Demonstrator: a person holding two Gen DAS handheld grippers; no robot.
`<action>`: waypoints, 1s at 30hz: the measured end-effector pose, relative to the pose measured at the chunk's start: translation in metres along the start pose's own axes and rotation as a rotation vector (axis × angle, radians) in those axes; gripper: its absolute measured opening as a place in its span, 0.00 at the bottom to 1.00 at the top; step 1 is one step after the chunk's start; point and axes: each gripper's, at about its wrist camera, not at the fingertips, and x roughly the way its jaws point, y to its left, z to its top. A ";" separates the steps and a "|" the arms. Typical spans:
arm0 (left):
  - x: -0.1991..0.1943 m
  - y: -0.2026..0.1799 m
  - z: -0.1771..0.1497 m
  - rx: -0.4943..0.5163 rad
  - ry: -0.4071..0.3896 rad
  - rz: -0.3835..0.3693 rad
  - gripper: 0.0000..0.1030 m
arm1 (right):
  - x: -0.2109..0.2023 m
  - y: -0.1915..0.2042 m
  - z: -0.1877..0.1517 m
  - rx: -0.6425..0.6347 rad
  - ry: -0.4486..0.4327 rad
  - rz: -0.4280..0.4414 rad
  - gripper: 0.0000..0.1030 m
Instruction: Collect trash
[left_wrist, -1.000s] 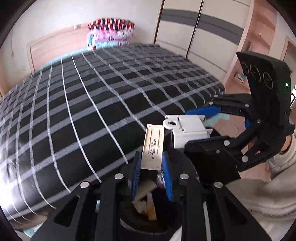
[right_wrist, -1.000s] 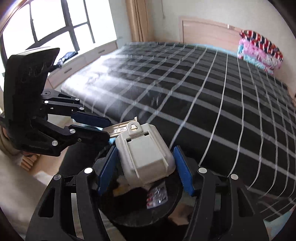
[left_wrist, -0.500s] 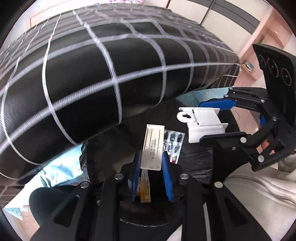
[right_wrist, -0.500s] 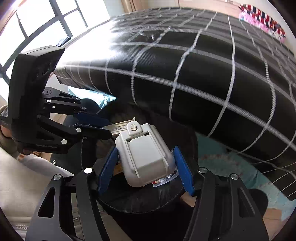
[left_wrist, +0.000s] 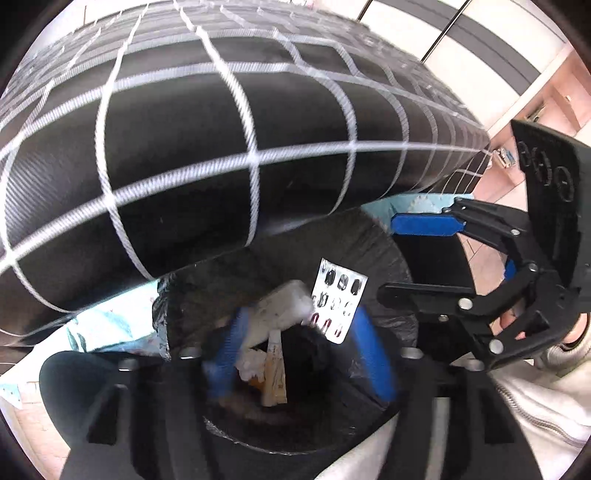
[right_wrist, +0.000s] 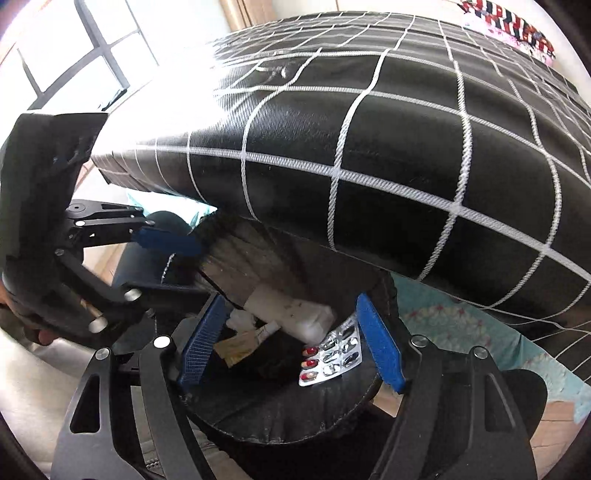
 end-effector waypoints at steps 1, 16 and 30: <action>-0.005 -0.002 0.000 0.006 -0.011 -0.013 0.60 | -0.003 0.001 0.001 -0.001 -0.003 0.002 0.71; -0.074 -0.032 -0.003 0.041 -0.080 -0.012 0.79 | -0.058 0.034 0.002 -0.093 0.017 0.032 0.78; -0.100 -0.049 -0.016 0.022 -0.055 -0.043 0.92 | -0.074 0.052 -0.010 -0.108 0.096 0.047 0.88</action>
